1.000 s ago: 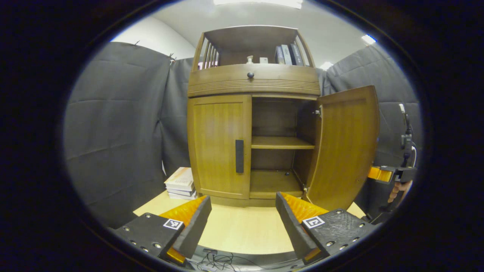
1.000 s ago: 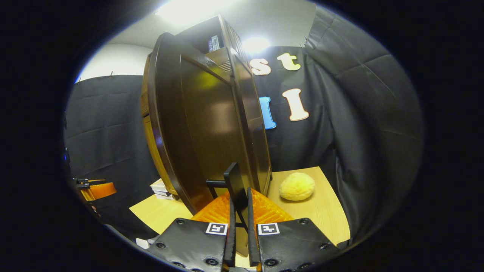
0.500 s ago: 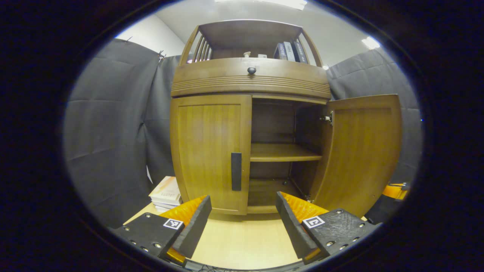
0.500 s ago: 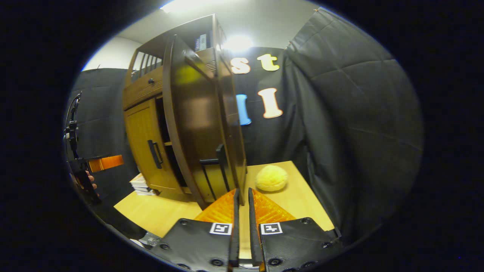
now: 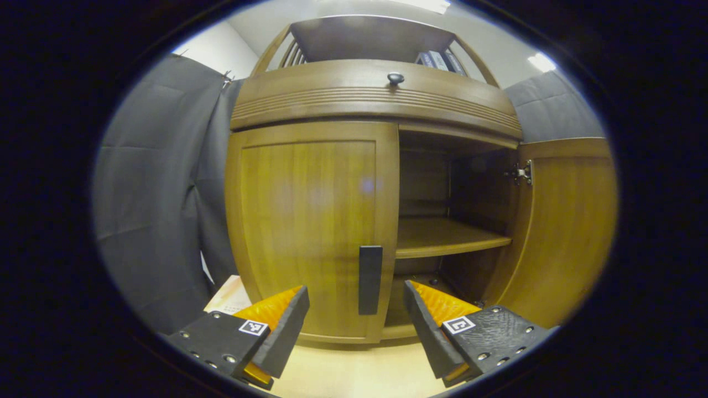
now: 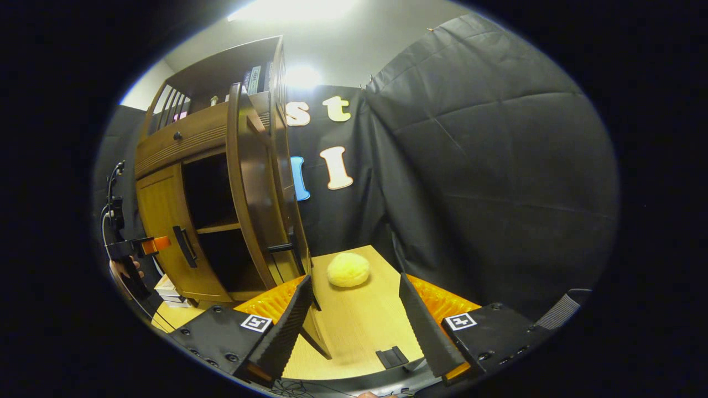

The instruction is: Open the right door of the double-door shoe cabinet with the right hand, and open the left door with the left hand.

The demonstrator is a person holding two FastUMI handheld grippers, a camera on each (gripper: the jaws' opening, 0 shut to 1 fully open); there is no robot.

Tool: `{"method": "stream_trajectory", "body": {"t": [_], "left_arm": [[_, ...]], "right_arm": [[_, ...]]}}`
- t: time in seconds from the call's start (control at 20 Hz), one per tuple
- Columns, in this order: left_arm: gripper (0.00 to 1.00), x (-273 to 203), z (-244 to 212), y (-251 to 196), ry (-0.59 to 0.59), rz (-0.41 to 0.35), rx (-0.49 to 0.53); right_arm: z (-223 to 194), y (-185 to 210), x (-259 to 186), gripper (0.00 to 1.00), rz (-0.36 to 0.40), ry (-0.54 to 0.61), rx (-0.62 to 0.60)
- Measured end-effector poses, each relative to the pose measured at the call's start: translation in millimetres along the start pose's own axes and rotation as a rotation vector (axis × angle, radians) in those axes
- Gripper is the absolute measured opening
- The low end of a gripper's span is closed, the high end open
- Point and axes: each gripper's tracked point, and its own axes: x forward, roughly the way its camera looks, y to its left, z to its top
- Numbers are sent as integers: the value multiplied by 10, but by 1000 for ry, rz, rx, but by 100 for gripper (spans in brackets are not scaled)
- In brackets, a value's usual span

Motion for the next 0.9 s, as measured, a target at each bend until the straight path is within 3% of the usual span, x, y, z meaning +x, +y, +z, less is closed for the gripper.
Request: {"method": "stream_trajectory", "body": {"t": [0.45,0.9], "left_arm": [[99,704,-21,-244,-35,-39,97],[55,990,-187,-269,-3,-80,-13]], "right_arm": [[-101,142,-209,98,-85,22,-41],[-134,256,-229,93,-121,44,-42]]}}
